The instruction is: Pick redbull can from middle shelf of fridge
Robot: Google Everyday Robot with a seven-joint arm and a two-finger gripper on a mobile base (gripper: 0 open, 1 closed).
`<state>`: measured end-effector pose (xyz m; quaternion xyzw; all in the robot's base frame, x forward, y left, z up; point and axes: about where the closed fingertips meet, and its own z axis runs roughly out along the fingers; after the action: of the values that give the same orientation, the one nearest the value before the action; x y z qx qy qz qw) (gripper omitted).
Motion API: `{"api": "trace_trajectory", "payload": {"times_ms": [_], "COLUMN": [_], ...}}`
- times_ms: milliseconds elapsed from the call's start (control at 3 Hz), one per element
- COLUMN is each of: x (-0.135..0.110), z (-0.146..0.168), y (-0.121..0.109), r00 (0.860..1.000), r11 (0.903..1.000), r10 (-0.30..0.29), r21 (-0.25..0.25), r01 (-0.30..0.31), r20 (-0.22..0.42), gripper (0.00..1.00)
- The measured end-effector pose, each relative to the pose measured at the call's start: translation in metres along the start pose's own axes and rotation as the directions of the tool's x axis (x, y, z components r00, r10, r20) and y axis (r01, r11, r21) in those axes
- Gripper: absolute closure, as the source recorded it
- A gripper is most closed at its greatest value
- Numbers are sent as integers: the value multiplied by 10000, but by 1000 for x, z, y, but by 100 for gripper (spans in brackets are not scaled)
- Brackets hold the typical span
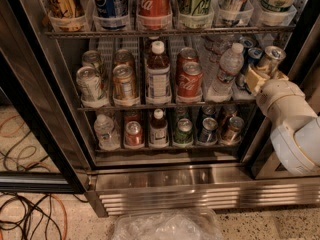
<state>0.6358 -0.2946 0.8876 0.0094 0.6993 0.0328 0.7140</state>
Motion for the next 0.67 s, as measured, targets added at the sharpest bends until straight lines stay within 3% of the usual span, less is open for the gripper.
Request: {"api": "trace_trajectory", "payload": {"times_ms": [667], "x": [-2], "z": [-2], "y": [5], "r00": [9999], "r11": [9998], "r10": [-109], "r21": [-140], "r01": [109], "r20": [66], "gripper": [100]}}
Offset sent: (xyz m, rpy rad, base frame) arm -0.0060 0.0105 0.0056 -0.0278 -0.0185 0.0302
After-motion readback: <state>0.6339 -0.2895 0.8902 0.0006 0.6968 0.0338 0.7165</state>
